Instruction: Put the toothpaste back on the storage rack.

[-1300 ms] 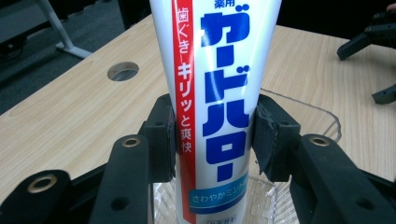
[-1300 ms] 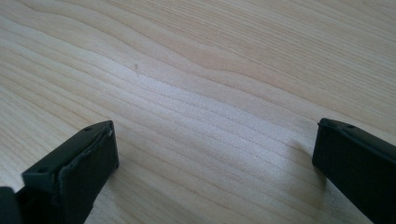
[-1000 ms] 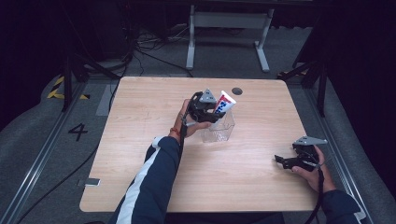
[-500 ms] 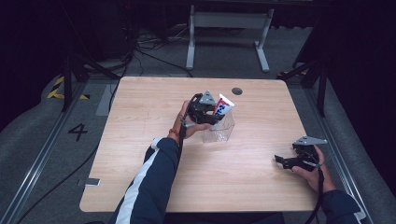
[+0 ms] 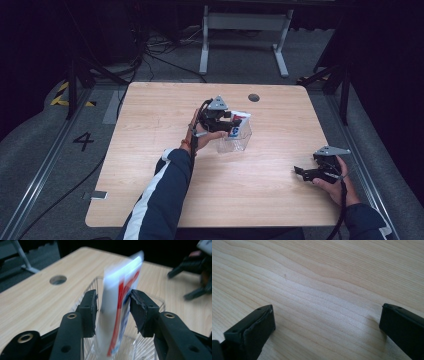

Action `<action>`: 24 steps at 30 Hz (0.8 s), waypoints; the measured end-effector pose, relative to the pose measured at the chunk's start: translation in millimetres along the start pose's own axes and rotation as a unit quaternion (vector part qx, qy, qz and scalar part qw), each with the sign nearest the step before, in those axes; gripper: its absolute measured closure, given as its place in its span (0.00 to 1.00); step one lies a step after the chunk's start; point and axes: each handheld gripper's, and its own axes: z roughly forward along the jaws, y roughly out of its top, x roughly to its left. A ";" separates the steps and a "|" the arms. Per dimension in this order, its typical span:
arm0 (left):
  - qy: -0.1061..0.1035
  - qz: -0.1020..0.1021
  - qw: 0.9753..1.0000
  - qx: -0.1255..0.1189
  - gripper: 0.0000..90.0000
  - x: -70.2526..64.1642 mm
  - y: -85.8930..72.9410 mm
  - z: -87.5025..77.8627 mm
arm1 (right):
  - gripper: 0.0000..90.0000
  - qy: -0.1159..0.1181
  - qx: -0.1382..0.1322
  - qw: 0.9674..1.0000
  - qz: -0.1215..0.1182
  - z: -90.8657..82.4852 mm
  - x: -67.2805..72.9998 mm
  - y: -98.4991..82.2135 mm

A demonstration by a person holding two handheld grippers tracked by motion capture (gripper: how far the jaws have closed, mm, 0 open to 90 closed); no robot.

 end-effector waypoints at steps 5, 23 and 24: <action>0.004 0.001 1.000 0.000 0.56 -0.1 1.7 -6.4 | 0.00 0.000 0.000 1.000 0.000 0.0 -0.1 0.0; 0.050 0.043 0.997 0.036 0.45 -4.2 -0.6 -37.9 | 0.00 0.000 0.000 1.000 0.000 0.0 -0.1 0.0; 0.054 0.046 0.997 0.043 0.45 -5.5 -0.9 -40.6 | 0.00 0.000 0.000 1.000 0.000 0.0 -0.1 0.0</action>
